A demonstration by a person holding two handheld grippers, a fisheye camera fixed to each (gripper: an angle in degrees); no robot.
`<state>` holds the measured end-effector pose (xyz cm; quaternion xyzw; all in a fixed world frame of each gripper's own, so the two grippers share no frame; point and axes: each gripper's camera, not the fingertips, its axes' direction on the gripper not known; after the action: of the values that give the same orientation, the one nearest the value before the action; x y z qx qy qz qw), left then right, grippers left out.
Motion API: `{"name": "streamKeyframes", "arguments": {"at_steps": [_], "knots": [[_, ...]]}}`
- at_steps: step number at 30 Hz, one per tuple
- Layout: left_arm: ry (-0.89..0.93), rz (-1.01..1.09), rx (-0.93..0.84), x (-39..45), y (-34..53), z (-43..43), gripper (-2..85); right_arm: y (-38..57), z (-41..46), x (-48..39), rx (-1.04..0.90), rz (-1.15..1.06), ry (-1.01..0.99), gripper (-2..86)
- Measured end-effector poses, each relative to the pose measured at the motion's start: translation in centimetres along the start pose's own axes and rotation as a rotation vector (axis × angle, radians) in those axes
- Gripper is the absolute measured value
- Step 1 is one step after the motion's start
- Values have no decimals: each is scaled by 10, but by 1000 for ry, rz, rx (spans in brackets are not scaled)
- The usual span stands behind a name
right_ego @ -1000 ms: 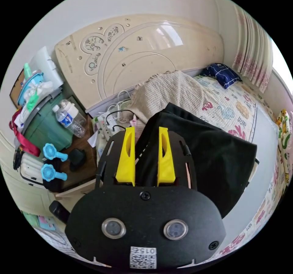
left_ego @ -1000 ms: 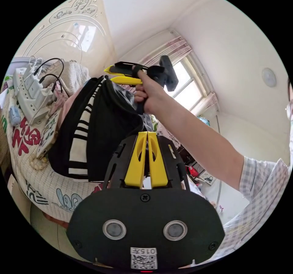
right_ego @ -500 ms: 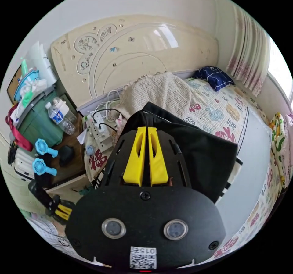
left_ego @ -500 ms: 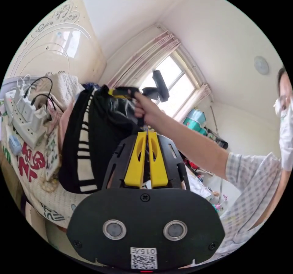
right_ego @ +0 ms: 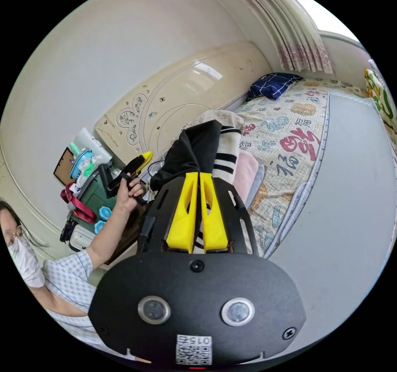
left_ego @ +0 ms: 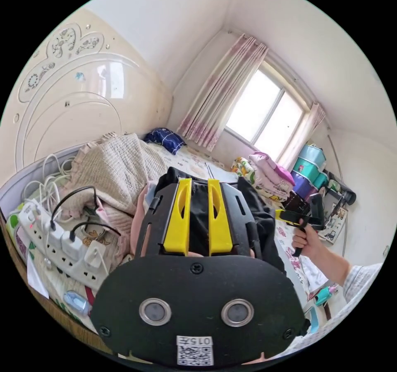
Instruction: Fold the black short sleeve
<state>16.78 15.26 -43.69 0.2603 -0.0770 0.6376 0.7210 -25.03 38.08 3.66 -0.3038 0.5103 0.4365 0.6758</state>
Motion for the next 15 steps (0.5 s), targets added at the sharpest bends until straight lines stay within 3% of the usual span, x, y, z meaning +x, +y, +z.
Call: {"name": "streamKeyframes", "arguments": {"at_steps": [7, 15], "knots": [[-124, -42, -113, 6, -19, 63, 15, -25, -70, -71, 53, 3, -15, -6], [-159, 164, 57, 84, -25, -57, -1, -20, -218, -151, 272, 58, 16, -6]]}}
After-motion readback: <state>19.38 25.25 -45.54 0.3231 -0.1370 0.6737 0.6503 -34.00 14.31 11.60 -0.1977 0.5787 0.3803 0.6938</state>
